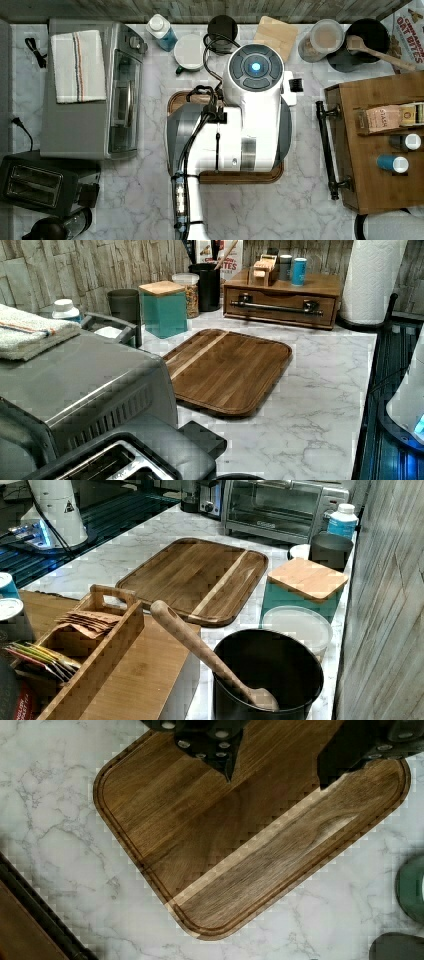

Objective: Open the drawer.

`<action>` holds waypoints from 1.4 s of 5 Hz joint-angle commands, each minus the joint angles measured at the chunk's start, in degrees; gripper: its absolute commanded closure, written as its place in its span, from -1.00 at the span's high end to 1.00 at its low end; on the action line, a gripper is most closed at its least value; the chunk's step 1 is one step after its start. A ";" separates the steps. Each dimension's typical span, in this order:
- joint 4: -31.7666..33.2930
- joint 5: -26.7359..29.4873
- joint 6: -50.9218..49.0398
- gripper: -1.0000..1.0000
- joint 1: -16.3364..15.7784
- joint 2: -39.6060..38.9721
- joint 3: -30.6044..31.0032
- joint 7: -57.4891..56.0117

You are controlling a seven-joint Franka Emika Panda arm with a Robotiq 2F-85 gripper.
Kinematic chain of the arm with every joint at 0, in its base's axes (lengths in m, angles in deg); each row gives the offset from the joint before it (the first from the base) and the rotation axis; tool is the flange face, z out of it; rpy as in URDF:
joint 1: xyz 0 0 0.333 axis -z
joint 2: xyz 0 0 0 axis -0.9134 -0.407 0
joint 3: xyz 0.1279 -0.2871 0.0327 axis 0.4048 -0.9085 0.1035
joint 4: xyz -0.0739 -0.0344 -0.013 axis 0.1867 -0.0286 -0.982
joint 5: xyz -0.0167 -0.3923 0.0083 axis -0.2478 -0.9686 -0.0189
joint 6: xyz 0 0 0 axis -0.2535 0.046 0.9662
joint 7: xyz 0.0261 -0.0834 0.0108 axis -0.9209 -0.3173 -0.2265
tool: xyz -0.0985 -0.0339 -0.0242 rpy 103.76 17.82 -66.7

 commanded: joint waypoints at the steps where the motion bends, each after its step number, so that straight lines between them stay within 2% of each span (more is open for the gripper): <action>1: 0.01 -0.11 0.01 1.00 0.01 0.00 0.01 -0.04; 2: 4.66 -2.93 3.47 1.00 0.60 2.02 -0.35 -8.75; 3: 9.79 -4.63 8.59 1.00 10.05 4.18 6.31 -20.39; 4: 13.43 -5.41 12.90 1.00 8.05 4.96 0.55 -32.33; 5: 18.60 -6.35 20.70 1.00 11.20 6.08 0.65 -41.17; 6: 19.51 -9.58 22.76 1.00 11.63 4.69 -1.05 -46.43; 7: 23.25 -13.79 29.71 1.00 13.70 5.07 -1.22 -50.02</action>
